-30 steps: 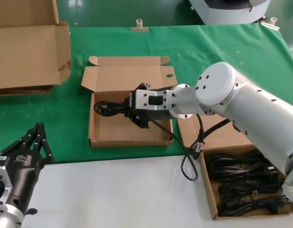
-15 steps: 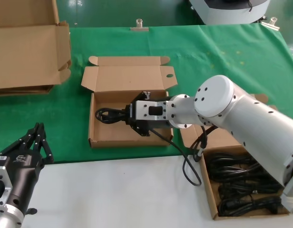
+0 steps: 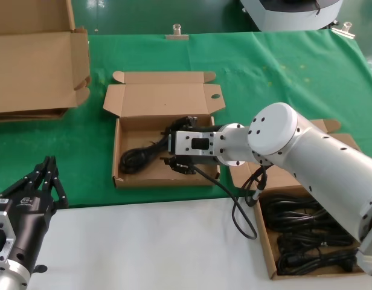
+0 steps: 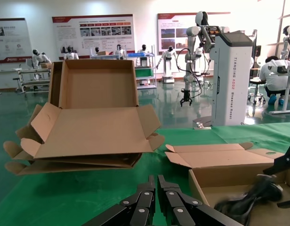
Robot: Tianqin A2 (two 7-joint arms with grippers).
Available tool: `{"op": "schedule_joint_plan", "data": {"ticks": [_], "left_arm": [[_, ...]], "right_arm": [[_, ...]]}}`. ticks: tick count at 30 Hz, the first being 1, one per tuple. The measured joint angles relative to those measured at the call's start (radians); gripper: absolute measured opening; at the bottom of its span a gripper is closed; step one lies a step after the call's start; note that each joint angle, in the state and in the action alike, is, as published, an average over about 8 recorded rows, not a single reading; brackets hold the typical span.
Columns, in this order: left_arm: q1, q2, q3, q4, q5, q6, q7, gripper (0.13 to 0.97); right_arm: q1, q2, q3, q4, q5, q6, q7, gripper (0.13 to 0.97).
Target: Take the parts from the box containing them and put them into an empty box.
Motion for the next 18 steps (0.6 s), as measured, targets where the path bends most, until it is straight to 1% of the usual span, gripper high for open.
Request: {"op": "schedule_joint_plan", "data": {"ticks": [6, 7, 15, 18], "left_arm": [[0.0, 0.0, 0.0, 0.0, 0.0, 0.0, 0.0, 0.172], [0.0, 0.0, 0.0, 0.0, 0.0, 0.0, 0.0, 0.172], [0.0, 0.0, 0.0, 0.0, 0.0, 0.0, 0.0, 0.172], [0.0, 0.0, 0.0, 0.0, 0.0, 0.0, 0.0, 0.172]], "right_arm": [[0.008, 0.0, 0.0, -0.007, 0.032, 0.01, -0.015, 0.439], [0.011, 0.0, 0.0, -0.009, 0.041, 0.01, -0.019, 0.439], [0.057, 0.0, 0.011, -0.056, 0.149, -0.031, -0.077, 0.636], [0.076, 0.002, 0.047, -0.086, 0.175, -0.065, -0.109, 0.636]]}}
